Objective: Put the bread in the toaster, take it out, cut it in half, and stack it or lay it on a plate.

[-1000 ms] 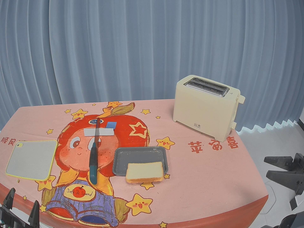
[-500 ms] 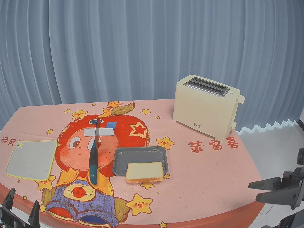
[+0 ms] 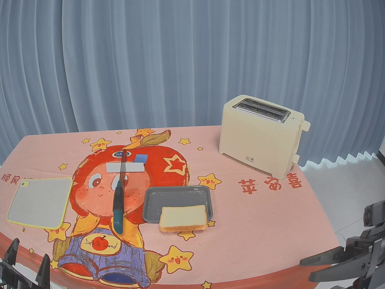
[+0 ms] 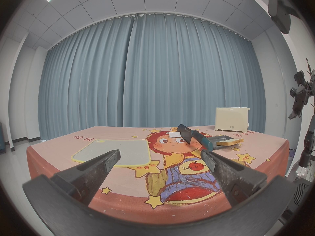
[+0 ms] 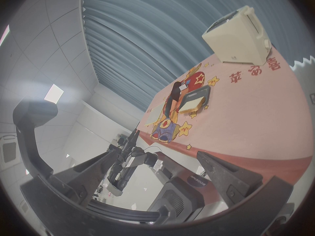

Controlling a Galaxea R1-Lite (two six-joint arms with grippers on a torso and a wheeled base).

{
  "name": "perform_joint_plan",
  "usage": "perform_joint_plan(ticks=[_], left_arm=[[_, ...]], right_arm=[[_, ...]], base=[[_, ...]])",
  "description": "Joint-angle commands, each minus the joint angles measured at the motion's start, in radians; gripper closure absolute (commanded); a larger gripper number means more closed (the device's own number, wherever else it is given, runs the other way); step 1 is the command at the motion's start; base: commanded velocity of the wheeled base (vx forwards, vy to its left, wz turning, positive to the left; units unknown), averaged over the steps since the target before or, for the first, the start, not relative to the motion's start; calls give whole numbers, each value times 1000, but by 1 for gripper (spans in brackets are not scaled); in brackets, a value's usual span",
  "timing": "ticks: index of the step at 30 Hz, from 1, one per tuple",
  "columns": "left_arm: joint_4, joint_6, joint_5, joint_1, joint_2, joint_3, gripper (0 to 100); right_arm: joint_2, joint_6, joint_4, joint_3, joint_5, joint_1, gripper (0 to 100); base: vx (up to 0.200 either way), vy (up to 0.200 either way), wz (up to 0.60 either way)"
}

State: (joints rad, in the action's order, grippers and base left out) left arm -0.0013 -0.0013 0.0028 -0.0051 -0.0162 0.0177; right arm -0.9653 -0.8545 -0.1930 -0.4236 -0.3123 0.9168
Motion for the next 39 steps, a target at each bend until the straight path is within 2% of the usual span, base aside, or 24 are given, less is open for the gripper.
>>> perform_joint_plan(ticks=[1, 7, 11, 15, 20, 26, 30, 36, 39], left_arm=[[0, 0, 0, 1, 1, -18, 0], [0, 0, 0, 1, 2, -18, 0], [0, 0, 0, -1, 2, -18, 0], [0, 0, 0, -1, 2, -18, 0], [0, 0, 0, 1, 2, -18, 0], [0, 0, 0, -1, 1, -18, 0], [0, 0, 0, -1, 2, -18, 0], [0, 0, 0, 1, 2, -18, 0], [0, 0, 0, 1, 1, -18, 0]], right_arm=[[-6, -38, -2, -1, -2, 42, 0], [-30, -64, -2, 0, -10, 59, 0], [-59, -94, -3, 8, -60, 62, 0], [-75, -117, -5, 2, -74, 62, 0], [-125, -155, -103, 16, -76, 74, 0], [-174, -253, -215, 14, -74, 74, 0], [-207, -284, -246, 5, -74, 66, 0], [-299, -296, -319, 5, -70, 60, 0], [-325, -339, -367, 5, -68, 50, 0]], base=[[0, 0, 0], [0, 0, 0], [0, 0, 0], [0, 0, 0], [0, 0, 0], [0, 0, 0], [0, 0, 0], [0, 0, 0], [0, 0, 0]])
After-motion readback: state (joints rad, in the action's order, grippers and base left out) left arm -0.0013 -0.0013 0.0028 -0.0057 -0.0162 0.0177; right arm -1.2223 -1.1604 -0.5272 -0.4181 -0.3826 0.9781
